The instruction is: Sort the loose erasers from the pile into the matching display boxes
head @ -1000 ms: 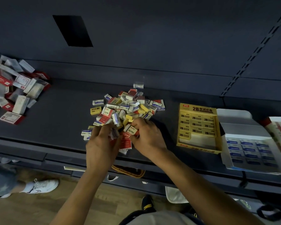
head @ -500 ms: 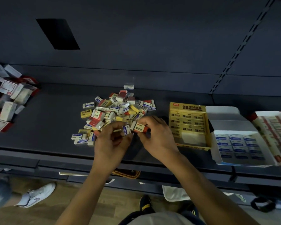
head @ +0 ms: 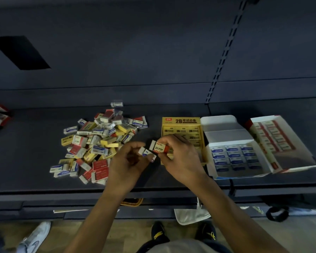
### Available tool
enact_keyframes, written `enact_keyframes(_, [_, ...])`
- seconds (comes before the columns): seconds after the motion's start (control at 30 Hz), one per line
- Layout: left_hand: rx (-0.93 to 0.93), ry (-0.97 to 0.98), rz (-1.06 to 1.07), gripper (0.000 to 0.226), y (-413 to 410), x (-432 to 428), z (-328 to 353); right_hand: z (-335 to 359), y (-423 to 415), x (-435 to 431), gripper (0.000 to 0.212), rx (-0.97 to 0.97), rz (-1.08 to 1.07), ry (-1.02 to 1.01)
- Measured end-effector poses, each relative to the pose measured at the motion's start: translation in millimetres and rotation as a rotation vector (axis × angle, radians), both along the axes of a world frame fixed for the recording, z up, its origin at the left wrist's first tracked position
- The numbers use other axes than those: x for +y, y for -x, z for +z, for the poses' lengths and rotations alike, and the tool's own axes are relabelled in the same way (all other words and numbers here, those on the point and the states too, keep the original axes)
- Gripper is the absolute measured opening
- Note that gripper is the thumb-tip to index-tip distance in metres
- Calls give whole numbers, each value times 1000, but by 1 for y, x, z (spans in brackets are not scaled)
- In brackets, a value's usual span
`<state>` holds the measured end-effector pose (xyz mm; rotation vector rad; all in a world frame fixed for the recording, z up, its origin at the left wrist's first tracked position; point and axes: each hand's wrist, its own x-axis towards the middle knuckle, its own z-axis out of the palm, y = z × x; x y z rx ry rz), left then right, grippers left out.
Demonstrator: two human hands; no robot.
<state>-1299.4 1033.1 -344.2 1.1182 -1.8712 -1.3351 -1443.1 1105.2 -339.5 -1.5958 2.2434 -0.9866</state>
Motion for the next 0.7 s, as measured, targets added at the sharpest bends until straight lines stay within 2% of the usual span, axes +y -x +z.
enact_keyframes(0.2, [-4,-51,-40,23,24,11,-3,0,31,24,28,23,-34,18])
enact_keyframes(0.33, [-22,-92,-144,28,42,22,-2,0,52,42,27,41,-45,60])
enact_keyframes(0.47, [-69,-107,-250,22,61,35,1,2,74,61,27,53,-70,37])
enact_keyframes(0.57, [-105,-64,-282,20,75,45,4,3,90,74,24,55,-101,29])
enact_keyframes(0.7, [-163,95,-284,19,91,58,5,5,114,97,15,52,-137,12])
